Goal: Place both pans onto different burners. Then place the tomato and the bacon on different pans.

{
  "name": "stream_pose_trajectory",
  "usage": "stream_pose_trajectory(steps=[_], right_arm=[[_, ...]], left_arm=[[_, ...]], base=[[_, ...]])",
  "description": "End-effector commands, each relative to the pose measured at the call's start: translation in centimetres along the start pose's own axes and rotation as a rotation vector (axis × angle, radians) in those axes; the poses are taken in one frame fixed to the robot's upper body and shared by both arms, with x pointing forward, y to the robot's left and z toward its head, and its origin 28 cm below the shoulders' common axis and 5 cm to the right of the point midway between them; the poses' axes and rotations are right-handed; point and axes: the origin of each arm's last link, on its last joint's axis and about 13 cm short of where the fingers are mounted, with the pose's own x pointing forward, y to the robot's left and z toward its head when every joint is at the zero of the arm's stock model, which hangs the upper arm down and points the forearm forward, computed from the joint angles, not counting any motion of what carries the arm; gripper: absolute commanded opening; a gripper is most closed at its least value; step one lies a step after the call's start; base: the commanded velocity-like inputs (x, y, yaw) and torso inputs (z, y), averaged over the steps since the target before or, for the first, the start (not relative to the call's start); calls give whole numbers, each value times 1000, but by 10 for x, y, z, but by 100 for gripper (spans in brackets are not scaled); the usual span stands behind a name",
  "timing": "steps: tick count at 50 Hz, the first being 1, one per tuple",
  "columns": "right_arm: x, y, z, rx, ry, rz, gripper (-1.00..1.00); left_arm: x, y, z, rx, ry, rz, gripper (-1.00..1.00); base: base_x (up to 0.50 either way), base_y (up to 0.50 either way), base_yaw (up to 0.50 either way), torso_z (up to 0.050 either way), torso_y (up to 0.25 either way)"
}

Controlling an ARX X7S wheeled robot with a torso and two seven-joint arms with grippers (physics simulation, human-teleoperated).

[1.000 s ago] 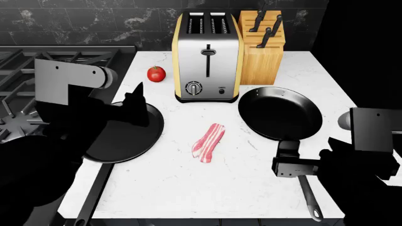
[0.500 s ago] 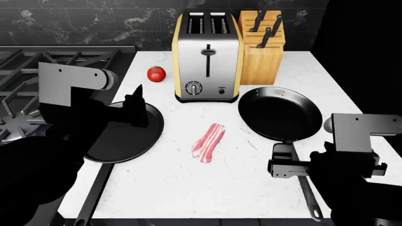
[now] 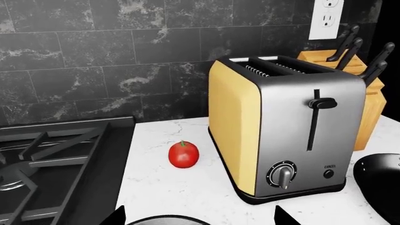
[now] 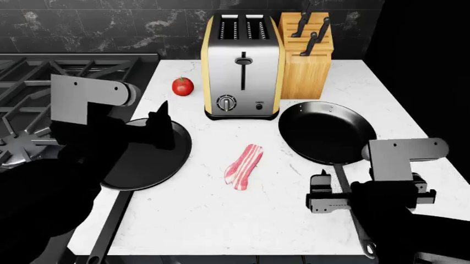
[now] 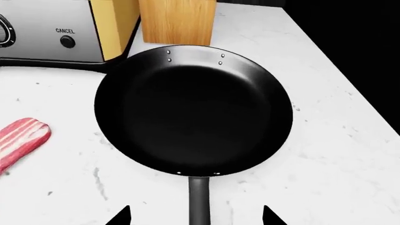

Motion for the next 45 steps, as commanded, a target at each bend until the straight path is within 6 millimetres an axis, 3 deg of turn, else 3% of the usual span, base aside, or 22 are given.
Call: stream_pose_trajectory(steps=[1, 45], right_arm=[[7, 1, -6, -25, -2, 2, 100], [25, -1, -26, 20, 70, -20, 100]], left_arm=[[1, 0, -4, -4, 7, 3, 100], [5, 0, -8, -3, 19, 1, 100]], base=[[0, 0, 0, 0, 0], [0, 0, 0, 0, 0]])
